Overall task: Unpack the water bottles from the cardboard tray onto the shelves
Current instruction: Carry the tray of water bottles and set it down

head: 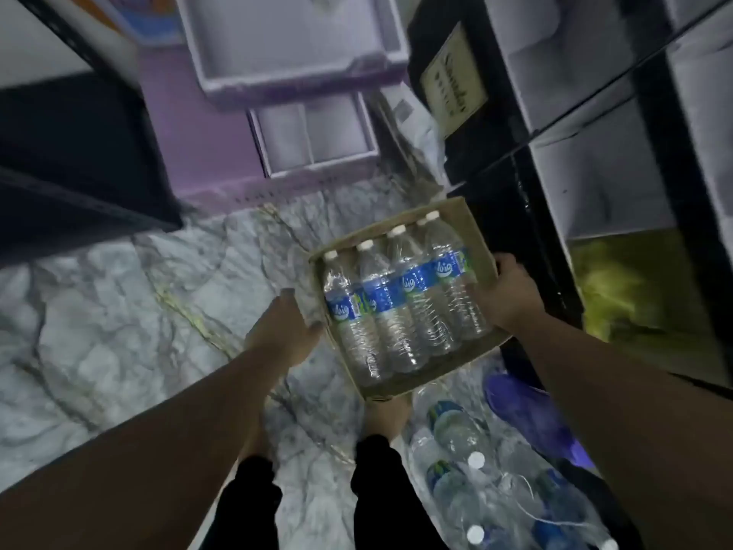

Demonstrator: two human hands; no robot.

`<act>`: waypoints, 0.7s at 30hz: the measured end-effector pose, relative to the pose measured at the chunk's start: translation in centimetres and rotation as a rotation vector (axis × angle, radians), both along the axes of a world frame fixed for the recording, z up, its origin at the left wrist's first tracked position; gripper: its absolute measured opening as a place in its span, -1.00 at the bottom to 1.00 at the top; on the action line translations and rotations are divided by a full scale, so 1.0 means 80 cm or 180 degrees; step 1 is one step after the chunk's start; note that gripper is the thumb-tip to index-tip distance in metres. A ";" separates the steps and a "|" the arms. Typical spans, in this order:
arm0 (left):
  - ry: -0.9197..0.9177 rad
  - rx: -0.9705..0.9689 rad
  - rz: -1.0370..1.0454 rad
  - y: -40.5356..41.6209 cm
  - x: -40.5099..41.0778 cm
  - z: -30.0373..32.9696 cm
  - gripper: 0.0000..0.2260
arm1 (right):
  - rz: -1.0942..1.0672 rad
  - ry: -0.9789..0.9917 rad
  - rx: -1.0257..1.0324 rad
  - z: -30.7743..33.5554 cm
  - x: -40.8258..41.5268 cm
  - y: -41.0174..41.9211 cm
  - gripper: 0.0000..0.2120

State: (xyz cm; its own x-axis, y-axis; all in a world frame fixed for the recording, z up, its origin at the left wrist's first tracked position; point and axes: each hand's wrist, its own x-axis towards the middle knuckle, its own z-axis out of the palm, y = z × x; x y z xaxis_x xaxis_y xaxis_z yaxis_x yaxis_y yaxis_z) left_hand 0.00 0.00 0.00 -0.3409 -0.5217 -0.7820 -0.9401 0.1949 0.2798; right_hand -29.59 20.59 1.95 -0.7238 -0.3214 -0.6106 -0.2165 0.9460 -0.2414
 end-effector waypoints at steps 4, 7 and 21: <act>-0.0046 -0.0113 0.0808 0.051 -0.028 -0.069 -0.43 | -0.0197 -0.0039 0.0154 -0.069 -0.034 0.009 -0.29; 0.0092 -0.0317 0.1097 0.088 -0.043 -0.106 -0.69 | 0.0003 -0.0110 0.0196 -0.118 -0.058 0.021 -0.33; 0.0472 -0.0781 0.0327 0.068 -0.013 -0.123 -0.67 | 0.1284 -0.0190 0.0367 -0.127 -0.102 0.044 -0.84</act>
